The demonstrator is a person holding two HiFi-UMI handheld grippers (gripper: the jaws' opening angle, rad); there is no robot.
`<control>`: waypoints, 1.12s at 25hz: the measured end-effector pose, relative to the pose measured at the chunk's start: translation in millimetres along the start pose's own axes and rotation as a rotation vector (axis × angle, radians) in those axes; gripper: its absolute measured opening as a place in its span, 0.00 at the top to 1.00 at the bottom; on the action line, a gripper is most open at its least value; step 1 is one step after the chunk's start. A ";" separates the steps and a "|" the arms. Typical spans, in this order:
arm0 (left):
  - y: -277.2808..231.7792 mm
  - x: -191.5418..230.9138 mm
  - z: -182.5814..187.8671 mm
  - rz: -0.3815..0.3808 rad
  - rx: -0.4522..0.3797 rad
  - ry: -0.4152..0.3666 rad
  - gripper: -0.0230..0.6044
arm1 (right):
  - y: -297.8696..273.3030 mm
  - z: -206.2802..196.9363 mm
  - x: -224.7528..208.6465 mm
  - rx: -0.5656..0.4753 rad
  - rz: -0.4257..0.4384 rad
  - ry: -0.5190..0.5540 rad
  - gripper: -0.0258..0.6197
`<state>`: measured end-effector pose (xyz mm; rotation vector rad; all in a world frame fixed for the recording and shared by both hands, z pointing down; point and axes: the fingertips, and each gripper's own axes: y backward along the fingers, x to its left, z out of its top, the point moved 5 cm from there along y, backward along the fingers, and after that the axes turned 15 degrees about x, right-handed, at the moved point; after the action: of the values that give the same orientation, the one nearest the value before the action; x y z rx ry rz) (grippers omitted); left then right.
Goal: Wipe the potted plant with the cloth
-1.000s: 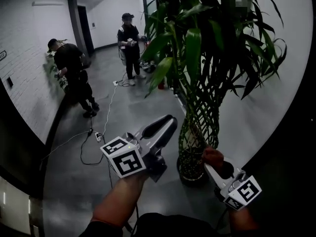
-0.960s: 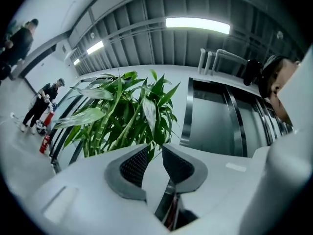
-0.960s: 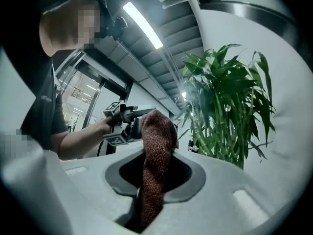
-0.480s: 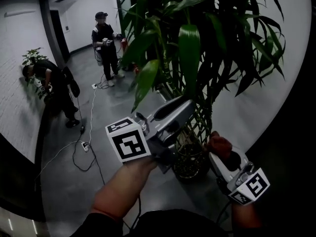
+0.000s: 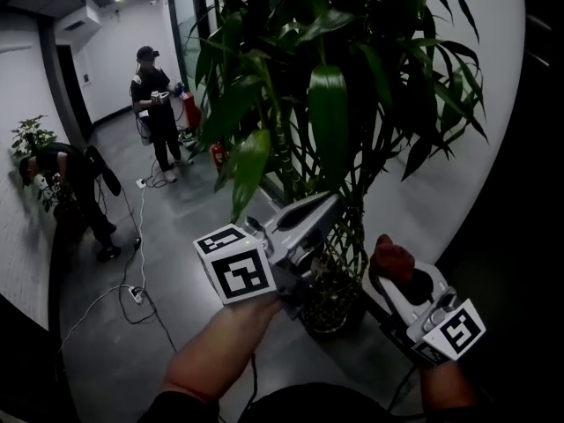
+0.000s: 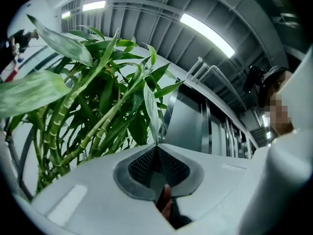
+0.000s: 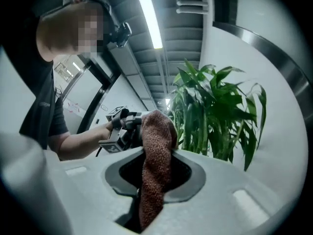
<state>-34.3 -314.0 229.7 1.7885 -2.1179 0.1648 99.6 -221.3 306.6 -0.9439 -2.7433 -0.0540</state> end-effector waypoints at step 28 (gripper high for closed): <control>31.8 30.8 -14.7 0.400 0.100 -0.286 0.93 | -163.4 162.9 -26.1 0.455 -0.499 1.074 0.86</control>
<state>-66.3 -331.8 258.5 1.4895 -2.7022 0.1233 -14.9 -348.0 149.3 -0.0150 -1.7743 -0.0123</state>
